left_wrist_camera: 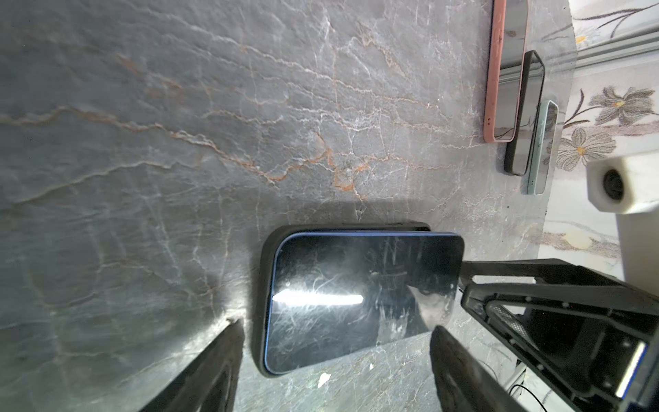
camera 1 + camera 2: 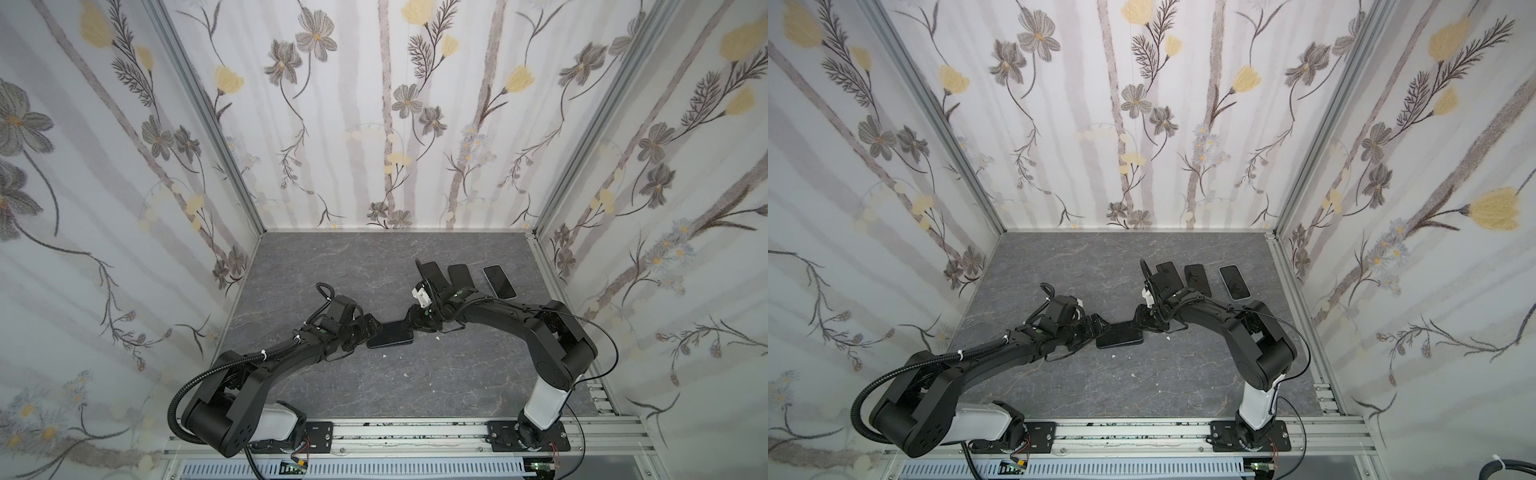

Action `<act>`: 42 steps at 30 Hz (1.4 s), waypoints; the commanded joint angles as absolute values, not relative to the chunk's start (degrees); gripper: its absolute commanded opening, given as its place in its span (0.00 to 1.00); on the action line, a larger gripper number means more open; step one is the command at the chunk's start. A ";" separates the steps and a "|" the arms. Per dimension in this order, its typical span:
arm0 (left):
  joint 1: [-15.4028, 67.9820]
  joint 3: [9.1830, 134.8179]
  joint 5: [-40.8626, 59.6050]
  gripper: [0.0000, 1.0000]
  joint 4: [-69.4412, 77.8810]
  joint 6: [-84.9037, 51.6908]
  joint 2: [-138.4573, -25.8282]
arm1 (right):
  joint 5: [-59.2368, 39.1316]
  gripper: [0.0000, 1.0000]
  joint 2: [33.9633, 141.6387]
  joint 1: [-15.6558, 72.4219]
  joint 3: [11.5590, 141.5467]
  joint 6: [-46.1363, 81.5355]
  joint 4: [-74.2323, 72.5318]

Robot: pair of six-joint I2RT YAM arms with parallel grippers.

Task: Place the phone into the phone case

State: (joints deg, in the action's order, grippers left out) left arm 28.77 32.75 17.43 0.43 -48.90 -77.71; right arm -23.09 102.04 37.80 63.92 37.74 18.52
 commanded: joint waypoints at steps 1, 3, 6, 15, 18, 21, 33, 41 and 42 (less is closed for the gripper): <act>28.61 33.41 14.81 0.77 -2.02 -46.50 -76.99 | -21.14 0.46 100.56 37.79 65.24 36.22 21.57; 28.56 33.45 13.96 0.74 -3.03 -45.68 -76.56 | -21.06 0.47 100.27 37.57 65.52 35.56 22.56; 28.48 33.42 12.15 0.69 -5.06 -43.91 -76.13 | -21.18 0.46 99.47 36.87 65.25 34.38 23.68; 28.21 33.16 13.44 0.57 -4.56 -38.89 -78.00 | -25.94 0.34 102.65 34.59 62.97 31.84 22.72; 28.20 33.22 14.38 0.57 -3.33 -37.86 -80.61 | -27.33 0.34 104.21 34.63 62.99 32.00 21.25; 28.21 33.18 15.23 0.53 -2.39 -37.44 -83.04 | -28.08 0.33 105.42 34.67 63.10 32.06 20.45; 28.20 32.94 20.64 0.34 0.35 -38.52 -86.71 | -32.99 0.12 107.97 35.94 63.19 33.07 16.91; 28.42 31.21 20.44 0.33 0.60 -40.08 -86.03 | -33.12 0.10 109.04 36.81 62.74 33.54 16.79; 28.48 31.09 19.55 0.33 0.21 -40.06 -86.05 | -32.11 0.11 109.08 36.74 62.83 33.28 17.55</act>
